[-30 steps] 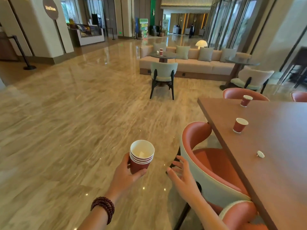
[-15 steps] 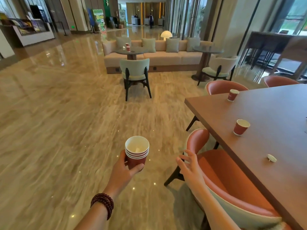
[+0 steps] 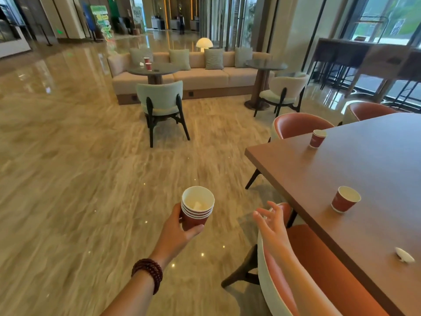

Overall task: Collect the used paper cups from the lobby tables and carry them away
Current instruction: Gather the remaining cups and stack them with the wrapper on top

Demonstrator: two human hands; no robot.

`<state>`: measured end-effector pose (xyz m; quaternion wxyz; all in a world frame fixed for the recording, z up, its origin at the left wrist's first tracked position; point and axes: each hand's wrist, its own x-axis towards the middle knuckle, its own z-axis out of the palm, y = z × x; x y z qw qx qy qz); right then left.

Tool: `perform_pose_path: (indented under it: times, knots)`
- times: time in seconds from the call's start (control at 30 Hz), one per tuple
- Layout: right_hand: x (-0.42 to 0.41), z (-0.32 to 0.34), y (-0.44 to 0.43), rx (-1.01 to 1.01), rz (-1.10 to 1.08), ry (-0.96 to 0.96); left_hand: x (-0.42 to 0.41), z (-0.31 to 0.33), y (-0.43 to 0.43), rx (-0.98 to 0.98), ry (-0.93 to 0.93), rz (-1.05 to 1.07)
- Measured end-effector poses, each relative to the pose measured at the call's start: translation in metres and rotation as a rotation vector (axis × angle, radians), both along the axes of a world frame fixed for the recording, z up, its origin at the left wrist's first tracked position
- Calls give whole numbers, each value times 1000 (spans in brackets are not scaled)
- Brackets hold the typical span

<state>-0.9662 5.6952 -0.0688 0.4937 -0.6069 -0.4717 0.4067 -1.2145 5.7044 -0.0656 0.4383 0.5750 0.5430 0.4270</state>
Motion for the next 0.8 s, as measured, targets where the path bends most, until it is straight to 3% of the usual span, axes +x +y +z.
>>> perform_pose_path:
  times: [0.4, 0.8]
  knots:
    - [34, 6, 130, -43, -156, -58, 41, 9, 183, 29, -26, -148]
    - [42, -6, 234, -83, -445, -37, 78, 0, 353, 9, -9, -474]
